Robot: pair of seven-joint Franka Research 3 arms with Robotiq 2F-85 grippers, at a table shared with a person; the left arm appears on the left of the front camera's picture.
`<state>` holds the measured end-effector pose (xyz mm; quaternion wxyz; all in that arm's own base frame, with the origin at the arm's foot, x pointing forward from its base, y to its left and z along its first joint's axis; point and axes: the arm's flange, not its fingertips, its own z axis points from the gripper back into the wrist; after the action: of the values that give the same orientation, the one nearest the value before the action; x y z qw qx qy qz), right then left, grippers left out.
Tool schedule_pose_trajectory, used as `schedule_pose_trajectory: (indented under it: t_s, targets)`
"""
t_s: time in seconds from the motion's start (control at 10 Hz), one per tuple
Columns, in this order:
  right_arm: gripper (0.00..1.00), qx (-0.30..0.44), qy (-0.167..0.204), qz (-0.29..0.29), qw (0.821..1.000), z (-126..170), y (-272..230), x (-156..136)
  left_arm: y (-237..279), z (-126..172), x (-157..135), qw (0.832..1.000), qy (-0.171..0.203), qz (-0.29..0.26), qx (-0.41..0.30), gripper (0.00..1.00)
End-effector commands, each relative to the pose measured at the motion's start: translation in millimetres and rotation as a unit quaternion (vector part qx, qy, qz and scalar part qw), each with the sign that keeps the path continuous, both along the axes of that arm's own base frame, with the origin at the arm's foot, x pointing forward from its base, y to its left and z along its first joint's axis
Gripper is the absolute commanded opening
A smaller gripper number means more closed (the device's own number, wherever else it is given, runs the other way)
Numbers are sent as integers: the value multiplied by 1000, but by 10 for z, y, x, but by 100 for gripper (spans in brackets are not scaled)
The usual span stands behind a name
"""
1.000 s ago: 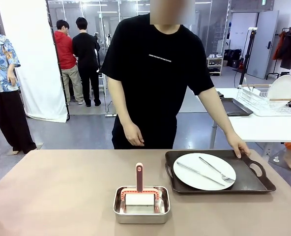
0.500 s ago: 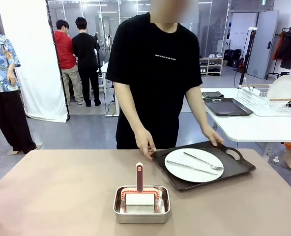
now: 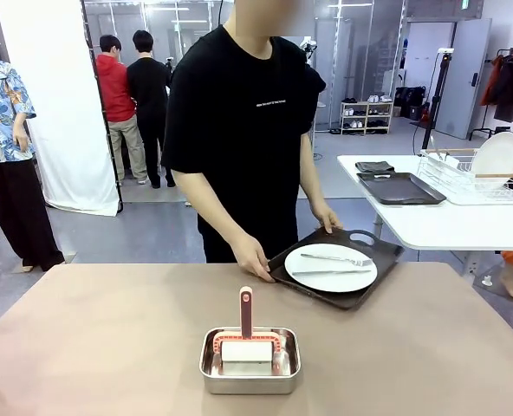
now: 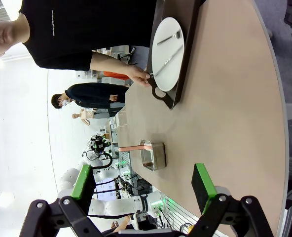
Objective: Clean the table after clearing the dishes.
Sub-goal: When the right (or left) Handle tray is removed, use the right hand (or left hand) to clean the right (or left) side of the table with the Lint Roller.
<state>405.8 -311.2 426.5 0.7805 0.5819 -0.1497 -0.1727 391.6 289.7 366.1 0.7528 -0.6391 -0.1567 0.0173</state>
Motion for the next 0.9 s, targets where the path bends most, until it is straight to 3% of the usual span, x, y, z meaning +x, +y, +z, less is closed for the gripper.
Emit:
schedule_pose_trajectory:
  t_s: [0.0,0.8]
  targets:
    - [100,2,2,-1,1000,26,15,-15,5,-4,-33,1000,0,3,-1,100]
    - [100,2,2,-1,1000,26,15,-15,5,-4,-33,1000,0,3,-1,100]
